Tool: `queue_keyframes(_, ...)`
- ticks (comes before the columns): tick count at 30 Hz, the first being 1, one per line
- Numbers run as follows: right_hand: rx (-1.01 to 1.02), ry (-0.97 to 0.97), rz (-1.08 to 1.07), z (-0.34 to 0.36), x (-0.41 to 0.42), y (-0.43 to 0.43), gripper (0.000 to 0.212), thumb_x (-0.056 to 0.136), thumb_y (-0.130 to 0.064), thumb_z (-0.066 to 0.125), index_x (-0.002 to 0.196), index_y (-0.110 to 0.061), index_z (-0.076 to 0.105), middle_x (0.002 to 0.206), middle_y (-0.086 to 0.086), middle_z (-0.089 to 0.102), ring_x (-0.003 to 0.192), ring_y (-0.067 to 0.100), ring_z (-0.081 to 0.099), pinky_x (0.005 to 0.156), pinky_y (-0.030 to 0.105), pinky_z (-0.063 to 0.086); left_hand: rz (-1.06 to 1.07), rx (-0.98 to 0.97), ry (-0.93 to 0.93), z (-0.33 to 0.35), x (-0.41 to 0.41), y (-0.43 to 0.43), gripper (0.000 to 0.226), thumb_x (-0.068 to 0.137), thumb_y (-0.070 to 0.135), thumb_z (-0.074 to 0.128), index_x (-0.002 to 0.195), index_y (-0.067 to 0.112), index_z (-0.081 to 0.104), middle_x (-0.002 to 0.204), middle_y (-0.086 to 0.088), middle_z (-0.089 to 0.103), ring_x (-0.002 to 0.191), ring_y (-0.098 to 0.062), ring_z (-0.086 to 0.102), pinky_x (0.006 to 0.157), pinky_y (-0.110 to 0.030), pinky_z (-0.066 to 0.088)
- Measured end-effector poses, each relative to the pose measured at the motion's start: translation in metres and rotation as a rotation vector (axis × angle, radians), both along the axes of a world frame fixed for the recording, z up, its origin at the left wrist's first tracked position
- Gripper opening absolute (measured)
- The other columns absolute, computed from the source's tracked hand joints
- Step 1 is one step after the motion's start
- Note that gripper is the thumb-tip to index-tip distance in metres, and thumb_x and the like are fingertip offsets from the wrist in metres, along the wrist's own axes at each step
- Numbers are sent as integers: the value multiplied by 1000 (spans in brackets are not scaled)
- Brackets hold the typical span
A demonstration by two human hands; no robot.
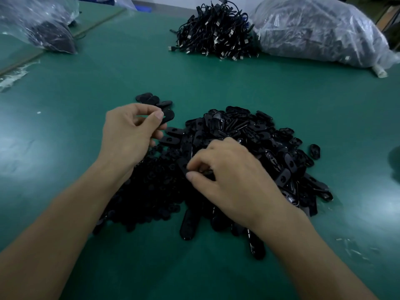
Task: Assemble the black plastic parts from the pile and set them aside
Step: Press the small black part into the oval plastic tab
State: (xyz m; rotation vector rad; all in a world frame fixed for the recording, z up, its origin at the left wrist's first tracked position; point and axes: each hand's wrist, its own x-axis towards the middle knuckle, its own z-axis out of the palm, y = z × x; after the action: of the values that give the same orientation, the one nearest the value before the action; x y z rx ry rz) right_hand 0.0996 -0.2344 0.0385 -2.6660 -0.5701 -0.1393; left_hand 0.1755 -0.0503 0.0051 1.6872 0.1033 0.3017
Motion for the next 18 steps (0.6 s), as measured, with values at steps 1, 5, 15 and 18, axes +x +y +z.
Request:
queue_keyframes(1,-19,9,21,1,1,7,20,97,-42,58,101,-28,72,94,-9,57,98,14,47,88,33,44,-8,-6,-2,0,0,-1,11,96,18,66,87,24,68,67,6,74,56,-2,64,50,-15,49)
queue_keyframes(5,-73,-3,58,0,2,29,30,95,-47,57,105,-23,72,92,-5,52,98,18,46,88,34,43,-41,-23,-3,-1,0,0,13,90,12,70,93,25,69,66,3,73,63,-13,70,60,-22,58)
queue_keyframes(15,-42,19,27,-11,-2,34,24,99,-37,55,103,-20,72,95,-3,52,98,18,44,88,32,41,-66,-10,-35,-5,-1,0,16,85,15,73,88,31,70,69,0,74,66,-14,72,62,-25,58)
queue_keyframes(18,-27,-3,22,-13,-2,32,24,102,-34,50,103,-20,69,95,-3,53,97,16,43,88,32,41,-71,10,-47,-4,-2,-1,19,87,13,73,89,31,70,69,0,74,66,-12,72,58,-20,55)
